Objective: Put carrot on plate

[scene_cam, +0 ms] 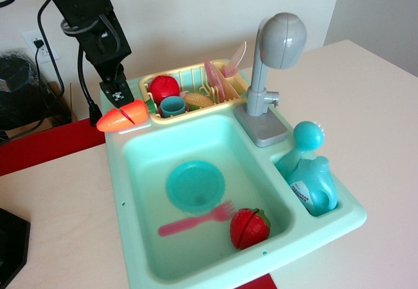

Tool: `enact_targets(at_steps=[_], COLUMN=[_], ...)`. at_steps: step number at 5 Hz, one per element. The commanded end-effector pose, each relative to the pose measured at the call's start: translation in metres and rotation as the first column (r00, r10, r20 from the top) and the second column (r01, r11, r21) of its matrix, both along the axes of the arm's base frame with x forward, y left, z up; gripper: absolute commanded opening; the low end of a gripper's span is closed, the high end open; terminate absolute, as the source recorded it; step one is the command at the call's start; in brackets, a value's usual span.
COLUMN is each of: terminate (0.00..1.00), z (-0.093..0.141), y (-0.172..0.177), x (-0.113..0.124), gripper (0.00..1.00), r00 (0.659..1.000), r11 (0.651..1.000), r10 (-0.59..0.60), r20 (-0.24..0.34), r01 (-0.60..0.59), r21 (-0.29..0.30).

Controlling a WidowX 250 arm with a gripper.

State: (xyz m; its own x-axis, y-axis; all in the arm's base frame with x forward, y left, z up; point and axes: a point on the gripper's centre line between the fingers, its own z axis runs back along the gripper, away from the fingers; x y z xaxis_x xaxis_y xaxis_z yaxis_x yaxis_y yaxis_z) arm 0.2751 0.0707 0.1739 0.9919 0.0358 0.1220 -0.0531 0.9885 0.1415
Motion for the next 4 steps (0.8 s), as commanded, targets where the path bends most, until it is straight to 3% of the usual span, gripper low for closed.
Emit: enact_targets(at_steps=[1, 4], terminate=[0.0, 0.0], z=[0.0, -0.032], y=[0.0, 0.007], x=[0.0, 0.0], gripper=[1.0, 1.0], r00=[1.0, 0.996], r11=[1.0, 0.999], r10=[0.0, 0.043], r20=[0.0, -0.083], r01=[0.0, -0.044], r21=[0.0, -0.019])
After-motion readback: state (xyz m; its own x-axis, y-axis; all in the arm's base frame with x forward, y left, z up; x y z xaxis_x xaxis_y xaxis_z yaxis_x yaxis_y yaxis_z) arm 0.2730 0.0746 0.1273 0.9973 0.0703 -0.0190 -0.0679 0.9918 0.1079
